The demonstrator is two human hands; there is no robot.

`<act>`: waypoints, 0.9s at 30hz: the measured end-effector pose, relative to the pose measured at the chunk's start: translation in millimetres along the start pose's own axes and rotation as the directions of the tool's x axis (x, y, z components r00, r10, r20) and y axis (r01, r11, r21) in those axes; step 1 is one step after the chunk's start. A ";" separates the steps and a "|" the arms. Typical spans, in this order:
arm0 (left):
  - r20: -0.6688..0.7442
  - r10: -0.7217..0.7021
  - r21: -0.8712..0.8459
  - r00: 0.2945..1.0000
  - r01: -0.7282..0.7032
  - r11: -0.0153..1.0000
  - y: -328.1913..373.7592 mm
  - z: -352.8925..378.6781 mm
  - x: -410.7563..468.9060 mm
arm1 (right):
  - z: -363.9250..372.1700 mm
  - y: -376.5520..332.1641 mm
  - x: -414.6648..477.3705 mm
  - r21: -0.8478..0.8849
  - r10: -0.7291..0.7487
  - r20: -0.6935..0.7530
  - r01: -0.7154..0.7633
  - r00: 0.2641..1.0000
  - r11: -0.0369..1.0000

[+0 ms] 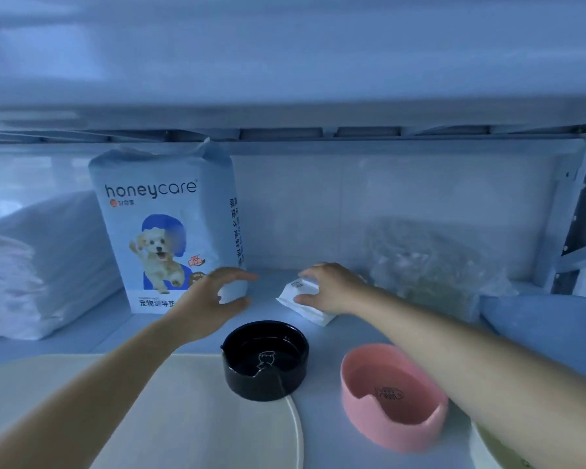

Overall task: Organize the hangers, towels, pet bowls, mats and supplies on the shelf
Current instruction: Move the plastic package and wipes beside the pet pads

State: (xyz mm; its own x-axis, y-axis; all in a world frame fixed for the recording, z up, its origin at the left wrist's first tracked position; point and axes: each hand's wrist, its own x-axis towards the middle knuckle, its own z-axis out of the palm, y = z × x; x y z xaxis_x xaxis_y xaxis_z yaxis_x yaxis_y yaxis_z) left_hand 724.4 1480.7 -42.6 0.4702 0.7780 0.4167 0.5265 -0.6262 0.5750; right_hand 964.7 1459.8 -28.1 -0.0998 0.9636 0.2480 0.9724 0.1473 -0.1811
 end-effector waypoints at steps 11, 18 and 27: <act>0.020 -0.071 0.105 0.997 0.069 0.992 -46.4 -18.5 -19.4 | 29.9 -4.1 27.9 -0.187 0.118 0.117 -0.095 0.986 0.978; -0.171 0.109 0.305 0.979 -0.053 0.951 -58.4 -32.2 -0.7 | 20.3 18.4 17.4 -0.182 0.139 0.106 -0.118 0.985 0.976; -0.157 0.200 0.374 0.967 -0.129 0.919 -81.0 -36.3 20.2 | 19.1 18.2 15.9 -0.126 0.276 0.043 -0.269 0.960 0.955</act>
State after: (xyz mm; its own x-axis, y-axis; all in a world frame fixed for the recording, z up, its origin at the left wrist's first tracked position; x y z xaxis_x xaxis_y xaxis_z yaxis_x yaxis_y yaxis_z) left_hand 665.5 1549.1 -55.2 0.4489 0.6355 0.6282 0.6876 -0.6947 0.2114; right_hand 976.7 1482.0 -45.6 0.1638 0.9755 0.1467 0.9819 -0.1469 -0.1195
